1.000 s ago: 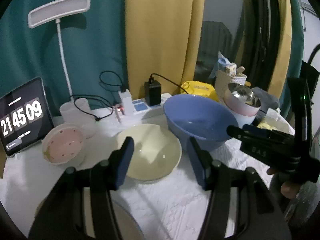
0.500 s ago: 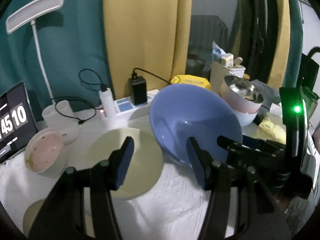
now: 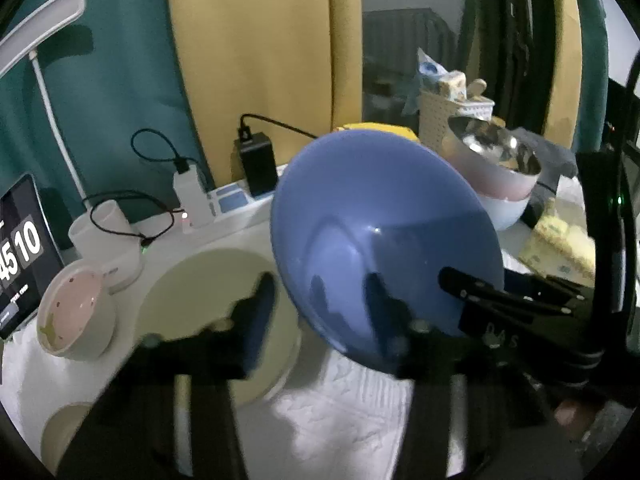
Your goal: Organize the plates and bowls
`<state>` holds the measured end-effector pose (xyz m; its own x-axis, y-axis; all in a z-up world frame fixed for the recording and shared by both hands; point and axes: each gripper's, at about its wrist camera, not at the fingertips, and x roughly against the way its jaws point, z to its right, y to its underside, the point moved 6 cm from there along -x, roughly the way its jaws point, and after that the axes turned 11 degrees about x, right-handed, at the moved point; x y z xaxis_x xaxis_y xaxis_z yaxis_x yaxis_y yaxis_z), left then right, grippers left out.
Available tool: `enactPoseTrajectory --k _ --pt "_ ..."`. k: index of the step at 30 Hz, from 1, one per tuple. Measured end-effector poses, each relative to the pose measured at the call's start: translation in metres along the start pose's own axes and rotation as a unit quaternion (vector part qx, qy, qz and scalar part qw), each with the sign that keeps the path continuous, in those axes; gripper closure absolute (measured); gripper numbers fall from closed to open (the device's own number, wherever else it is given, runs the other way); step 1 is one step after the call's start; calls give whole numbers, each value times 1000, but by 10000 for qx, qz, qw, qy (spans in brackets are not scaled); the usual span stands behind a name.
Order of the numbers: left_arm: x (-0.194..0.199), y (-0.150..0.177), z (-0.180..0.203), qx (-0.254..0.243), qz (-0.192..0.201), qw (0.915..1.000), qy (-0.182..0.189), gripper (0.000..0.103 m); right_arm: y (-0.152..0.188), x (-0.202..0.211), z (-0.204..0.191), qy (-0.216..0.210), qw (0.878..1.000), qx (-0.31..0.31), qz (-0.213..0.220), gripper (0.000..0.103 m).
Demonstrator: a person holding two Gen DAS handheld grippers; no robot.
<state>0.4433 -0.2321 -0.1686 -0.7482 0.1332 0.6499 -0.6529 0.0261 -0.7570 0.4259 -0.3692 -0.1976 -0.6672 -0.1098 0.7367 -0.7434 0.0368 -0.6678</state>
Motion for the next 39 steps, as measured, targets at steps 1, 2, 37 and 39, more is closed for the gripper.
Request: enactPoseTrajectory --k 1,2,37,39 --pt "-1 1 1 -8 -17 10000 13 68 0 0 0 -9 10000 -2 -4 52" --pt "-2 2 2 -24 -44 10000 11 71 1 -1 0 -30 10000 2 -8 57" --pt "53 10 -9 83 17 9996 287 76 11 64 -39 -83 9990 328 295 77" --pt "58 12 -10 91 25 9995 304 76 14 70 -42 -66 9989 349 313 77"
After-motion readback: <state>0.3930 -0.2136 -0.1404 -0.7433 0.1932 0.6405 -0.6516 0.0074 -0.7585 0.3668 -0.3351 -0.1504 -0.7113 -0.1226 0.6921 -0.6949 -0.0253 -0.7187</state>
